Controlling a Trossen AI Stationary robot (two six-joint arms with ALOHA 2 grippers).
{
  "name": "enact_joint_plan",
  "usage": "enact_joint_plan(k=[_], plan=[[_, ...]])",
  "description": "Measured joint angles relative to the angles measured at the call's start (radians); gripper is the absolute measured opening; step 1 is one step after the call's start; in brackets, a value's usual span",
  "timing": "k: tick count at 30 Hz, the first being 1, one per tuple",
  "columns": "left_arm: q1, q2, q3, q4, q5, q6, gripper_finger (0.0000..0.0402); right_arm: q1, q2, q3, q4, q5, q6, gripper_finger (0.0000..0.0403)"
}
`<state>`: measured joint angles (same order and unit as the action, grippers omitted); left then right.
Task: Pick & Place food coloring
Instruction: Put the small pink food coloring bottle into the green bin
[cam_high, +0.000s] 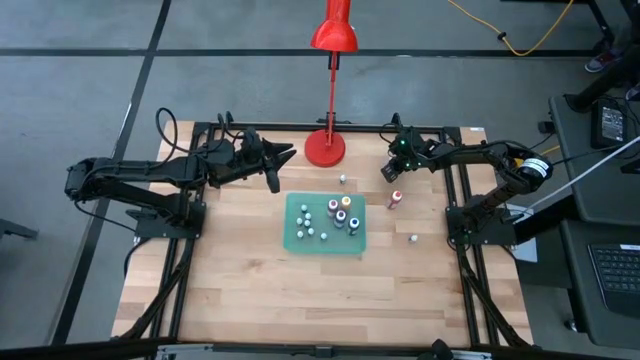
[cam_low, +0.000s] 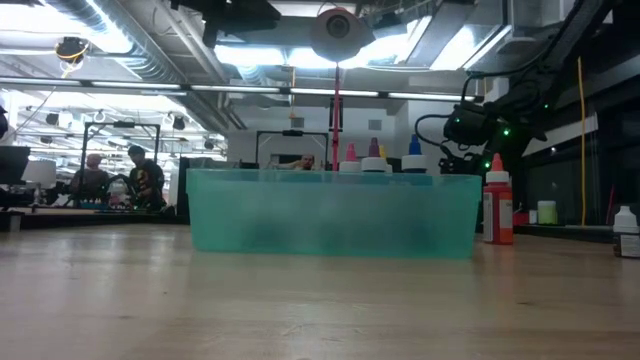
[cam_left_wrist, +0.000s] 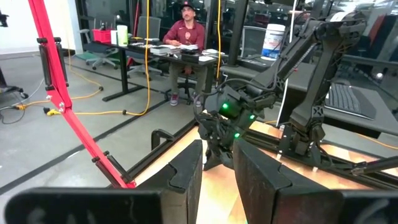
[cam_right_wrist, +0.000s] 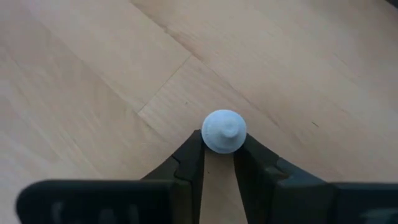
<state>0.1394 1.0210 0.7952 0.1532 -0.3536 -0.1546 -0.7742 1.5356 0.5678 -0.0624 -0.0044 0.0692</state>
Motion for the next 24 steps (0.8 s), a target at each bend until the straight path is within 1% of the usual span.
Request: enact_joint_plan(k=[7,12,16,21,24], plan=[[0.000,0.000,0.000,-0.008,-0.003,0.000,0.0086,0.000,0.000,0.000,-0.001,-0.003,-0.004,0.0077],[0.000,0.000,0.000,-0.058,-0.004,0.021,0.0086,0.001,-0.011,-0.003,0.000,-0.028,-0.056,0.0077],[0.001,0.000,0.000,-0.087,-0.017,0.039,0.0086,0.002,-0.044,-0.005,-0.003,-0.057,-0.072,0.0077],[0.041,0.000,0.000,-0.107,-0.011,0.020,0.0086,0.003,-0.110,-0.005,-0.001,-0.135,-0.087,0.0077],[0.090,0.000,0.000,-0.134,0.048,-0.033,0.0085,0.012,-0.172,-0.005,-0.023,-0.184,-0.126,0.0077]])
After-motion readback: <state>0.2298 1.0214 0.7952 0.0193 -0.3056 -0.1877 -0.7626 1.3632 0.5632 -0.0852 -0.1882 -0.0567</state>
